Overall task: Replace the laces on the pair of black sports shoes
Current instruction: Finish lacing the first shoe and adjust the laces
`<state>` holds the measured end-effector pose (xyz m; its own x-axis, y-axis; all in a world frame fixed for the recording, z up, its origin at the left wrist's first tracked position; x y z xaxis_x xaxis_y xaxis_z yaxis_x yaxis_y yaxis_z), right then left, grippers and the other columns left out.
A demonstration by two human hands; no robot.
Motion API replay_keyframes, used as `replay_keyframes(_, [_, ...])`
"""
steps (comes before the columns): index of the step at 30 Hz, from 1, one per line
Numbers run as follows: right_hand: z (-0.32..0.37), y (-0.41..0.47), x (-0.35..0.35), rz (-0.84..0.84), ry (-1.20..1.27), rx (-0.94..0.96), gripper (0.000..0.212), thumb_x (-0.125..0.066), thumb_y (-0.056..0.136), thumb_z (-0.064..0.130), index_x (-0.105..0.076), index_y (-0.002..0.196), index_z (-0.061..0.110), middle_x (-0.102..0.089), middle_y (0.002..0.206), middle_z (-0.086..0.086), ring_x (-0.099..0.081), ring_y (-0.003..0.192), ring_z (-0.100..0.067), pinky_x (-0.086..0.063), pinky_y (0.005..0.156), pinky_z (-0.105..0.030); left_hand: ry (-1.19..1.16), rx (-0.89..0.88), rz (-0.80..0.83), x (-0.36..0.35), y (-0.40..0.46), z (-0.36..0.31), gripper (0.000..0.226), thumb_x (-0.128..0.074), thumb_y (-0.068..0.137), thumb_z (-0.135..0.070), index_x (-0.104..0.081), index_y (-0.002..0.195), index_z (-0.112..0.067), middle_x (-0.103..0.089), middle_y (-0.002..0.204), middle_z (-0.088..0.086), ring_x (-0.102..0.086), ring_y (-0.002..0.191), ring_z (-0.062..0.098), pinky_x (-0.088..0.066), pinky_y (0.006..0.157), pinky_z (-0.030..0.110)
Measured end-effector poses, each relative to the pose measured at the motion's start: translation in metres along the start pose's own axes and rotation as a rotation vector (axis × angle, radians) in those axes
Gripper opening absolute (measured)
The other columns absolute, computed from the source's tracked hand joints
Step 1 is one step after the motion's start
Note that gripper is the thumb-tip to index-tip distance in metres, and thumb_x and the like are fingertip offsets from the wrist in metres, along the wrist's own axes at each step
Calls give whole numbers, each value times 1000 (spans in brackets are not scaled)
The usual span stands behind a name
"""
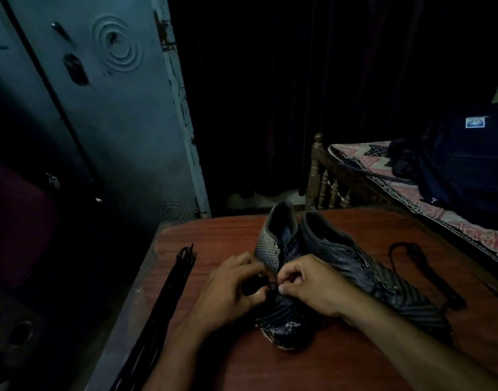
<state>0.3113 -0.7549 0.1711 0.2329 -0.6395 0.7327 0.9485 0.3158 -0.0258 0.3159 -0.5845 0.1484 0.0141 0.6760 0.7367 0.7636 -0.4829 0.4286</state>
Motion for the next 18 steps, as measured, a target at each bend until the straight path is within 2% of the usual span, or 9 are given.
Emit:
replay_keyframes(5, [2,-2,-2,-3,16,-6,6,-72,91,19,-71,85,20,-51,44,28,-49,45,8,-33,49,-9,33,-10,38,1,0,0,15,-64,88,-45,-67,102,-39,-60,104,-15,-61,100,9,-53,84,44])
replay_keyframes(7, [1,-3,-3,-8,38,-1,7,-77,87,23,-70,87,21,-55,47,22,-49,45,6,-32,50,-10,82,-18,42,0,1,-2,16,-57,91,-45,-65,102,-36,-58,105,-14,-59,100,9,-51,84,42])
replay_keyframes(11, [-2,-9,-5,-27,3,-13,24,-81,83,32,-70,103,25,-59,60,8,-51,49,4,-36,52,-12,186,-49,54,-2,3,-7,24,-43,95,-43,-61,104,-30,-53,104,-11,-52,93,9,-45,82,31])
replay_keyframes(15, [-5,-8,-11,-165,-36,-14,10,-73,89,32,-73,99,30,-57,76,12,-53,67,1,-43,66,-14,180,-52,45,-4,2,-6,20,-42,98,-38,-57,103,-26,-50,101,-11,-49,91,9,-38,81,22])
replay_keyframes(18, [-11,-3,-16,-175,-41,-38,3,-73,88,35,-72,91,34,-59,82,12,-58,78,-3,-50,77,-28,142,-23,11,-5,-1,-11,23,-36,103,-38,-52,102,-22,-50,95,-11,-48,86,8,-36,78,21])
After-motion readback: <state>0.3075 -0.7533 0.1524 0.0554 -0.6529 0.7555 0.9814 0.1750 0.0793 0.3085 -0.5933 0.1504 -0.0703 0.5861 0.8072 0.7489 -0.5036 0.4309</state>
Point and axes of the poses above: each hand's wrist, its own y-axis towards the middle knuckle, its own x-axis out of the back of the hand, z = x × y, the point moved 5 cm from there along y, towards the middle knuckle
